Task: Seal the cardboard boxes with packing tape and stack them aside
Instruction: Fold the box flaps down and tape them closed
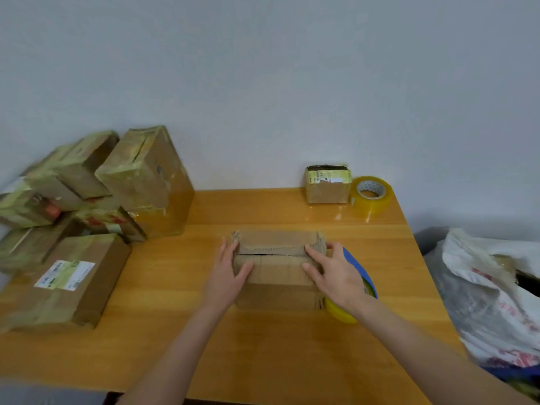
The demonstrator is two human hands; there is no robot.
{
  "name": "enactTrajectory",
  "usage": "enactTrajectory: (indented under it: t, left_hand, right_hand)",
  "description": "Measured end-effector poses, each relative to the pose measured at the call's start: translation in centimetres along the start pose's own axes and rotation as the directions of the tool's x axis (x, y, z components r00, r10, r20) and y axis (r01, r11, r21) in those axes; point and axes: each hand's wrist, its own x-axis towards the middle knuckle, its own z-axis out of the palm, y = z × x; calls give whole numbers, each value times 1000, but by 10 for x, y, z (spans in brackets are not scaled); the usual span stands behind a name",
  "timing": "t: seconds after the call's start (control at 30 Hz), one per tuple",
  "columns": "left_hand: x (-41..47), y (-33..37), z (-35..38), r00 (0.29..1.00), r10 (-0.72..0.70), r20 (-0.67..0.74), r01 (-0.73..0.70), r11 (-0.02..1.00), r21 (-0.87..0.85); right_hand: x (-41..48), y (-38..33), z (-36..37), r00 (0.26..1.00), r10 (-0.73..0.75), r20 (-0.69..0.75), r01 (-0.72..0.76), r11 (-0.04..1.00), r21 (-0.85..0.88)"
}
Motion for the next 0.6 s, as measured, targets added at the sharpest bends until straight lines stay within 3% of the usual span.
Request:
enactTrajectory:
  t: [0.1,0.17,0.27,0.37,0.6]
  left_hand:
    - [1,-2,-2,999,-36,23,37,998,-45]
    - [2,-3,0,999,-43,6,43,998,-46]
    - [3,-2,3,998,-57,-26,56,997,-53]
    - [3,-4,3,998,-58,-33,57,998,-30]
    - [1,-3,2,997,-71,-42,73,997,36]
  right_hand:
    - [2,13,-10,999,1,-51,8,984,178]
    - [5,35,-16,974,185,-128,-145,952,268]
    - [5,73,-13,894,445,52,-448,889,93]
    - [1,93,9,849,481,220,-489,872,-20]
    - [11,107,13,788,551,275,-608,769,197]
